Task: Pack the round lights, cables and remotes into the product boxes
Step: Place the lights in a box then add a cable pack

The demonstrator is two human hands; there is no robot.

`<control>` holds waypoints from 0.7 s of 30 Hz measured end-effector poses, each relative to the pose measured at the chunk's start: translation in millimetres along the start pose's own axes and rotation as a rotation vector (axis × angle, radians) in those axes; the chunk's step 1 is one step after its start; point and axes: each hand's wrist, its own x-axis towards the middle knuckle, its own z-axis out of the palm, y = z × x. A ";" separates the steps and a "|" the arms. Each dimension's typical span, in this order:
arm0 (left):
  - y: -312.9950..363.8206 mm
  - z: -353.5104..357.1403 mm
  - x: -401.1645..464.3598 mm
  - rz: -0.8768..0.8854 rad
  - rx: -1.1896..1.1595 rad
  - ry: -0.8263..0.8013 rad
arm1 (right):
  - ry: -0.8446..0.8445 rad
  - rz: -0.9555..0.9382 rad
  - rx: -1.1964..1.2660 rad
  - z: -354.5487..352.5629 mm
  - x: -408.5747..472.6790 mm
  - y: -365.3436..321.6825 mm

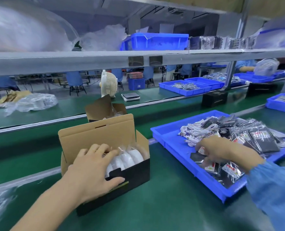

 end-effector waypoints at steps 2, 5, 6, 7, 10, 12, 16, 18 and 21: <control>1.5 5.6 -3.5 -0.040 0.054 0.001 | -0.021 -0.009 0.031 -5.2 -2.4 -3.4; 4.0 11.1 -6.5 -0.089 0.069 0.075 | 0.153 -0.033 0.017 -26.1 -8.8 -9.2; 5.1 12.1 -7.4 -0.092 0.068 0.099 | 0.311 -0.075 0.038 -38.2 -13.0 -17.6; 6.1 11.8 -8.5 -0.090 0.067 0.113 | 0.480 -0.163 0.149 -51.0 -16.1 -30.7; 6.5 10.0 -10.6 -0.064 0.078 0.113 | 0.567 -0.634 0.645 -82.2 -27.6 -109.8; 6.8 8.2 -14.0 -0.059 0.100 0.113 | 0.540 -0.759 0.491 -78.3 -16.1 -168.2; 9.3 7.3 -29.7 -0.161 0.149 0.081 | 0.556 -0.686 -0.139 -52.8 14.9 -223.5; 10.2 8.1 -38.2 -0.235 0.157 0.092 | 0.543 -0.695 -0.217 -46.9 18.8 -228.1; 16.6 7.8 -42.3 -0.315 0.112 0.028 | 0.594 -0.752 -0.315 -40.8 14.3 -234.8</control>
